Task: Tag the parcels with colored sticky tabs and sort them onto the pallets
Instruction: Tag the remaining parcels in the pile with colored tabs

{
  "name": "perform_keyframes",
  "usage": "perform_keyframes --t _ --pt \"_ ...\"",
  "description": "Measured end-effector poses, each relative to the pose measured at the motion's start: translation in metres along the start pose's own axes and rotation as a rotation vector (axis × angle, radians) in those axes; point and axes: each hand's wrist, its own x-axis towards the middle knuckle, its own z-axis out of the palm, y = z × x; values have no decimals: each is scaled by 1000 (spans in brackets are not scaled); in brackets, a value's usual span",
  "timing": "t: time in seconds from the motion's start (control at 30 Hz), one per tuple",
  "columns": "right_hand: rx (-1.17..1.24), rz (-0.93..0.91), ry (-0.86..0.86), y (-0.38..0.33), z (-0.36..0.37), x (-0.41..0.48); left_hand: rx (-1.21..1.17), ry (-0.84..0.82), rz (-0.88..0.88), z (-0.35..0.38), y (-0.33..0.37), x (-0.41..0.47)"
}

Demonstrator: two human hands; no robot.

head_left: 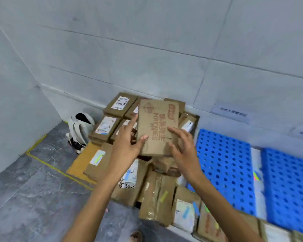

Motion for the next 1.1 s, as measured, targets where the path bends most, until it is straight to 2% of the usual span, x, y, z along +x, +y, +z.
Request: perform_keyframes --t 0.1,0.2,0.37,0.47,0.6,0.7,0.8,0.87,1.0,1.1 --pt "-89 59 120 32 -90 -62 -72 -226 3 85 34 -47" --pt "-180 206 190 75 -169 -128 -104 -456 -31 167 66 -103" --pt "-289 467 126 142 -238 -211 -20 -783 -161 252 82 -181" --pt "-259 520 5 163 -252 -233 103 -926 -218 270 77 -196" --pt "-251 555 -45 178 -278 -240 273 -930 -178 281 82 -194" --pt "-289 583 81 189 -316 -214 361 -787 -122 291 98 -163" --pt "-387 573 272 207 -363 -162 319 -693 -51 312 116 -125" --pt "-499 607 312 231 -390 -125 275 -659 -21 336 125 -102" --pt "-693 754 274 291 -416 -71 249 -645 -48 383 123 -72" --pt "-964 756 123 331 -415 -46 254 -627 -87 406 111 -61"
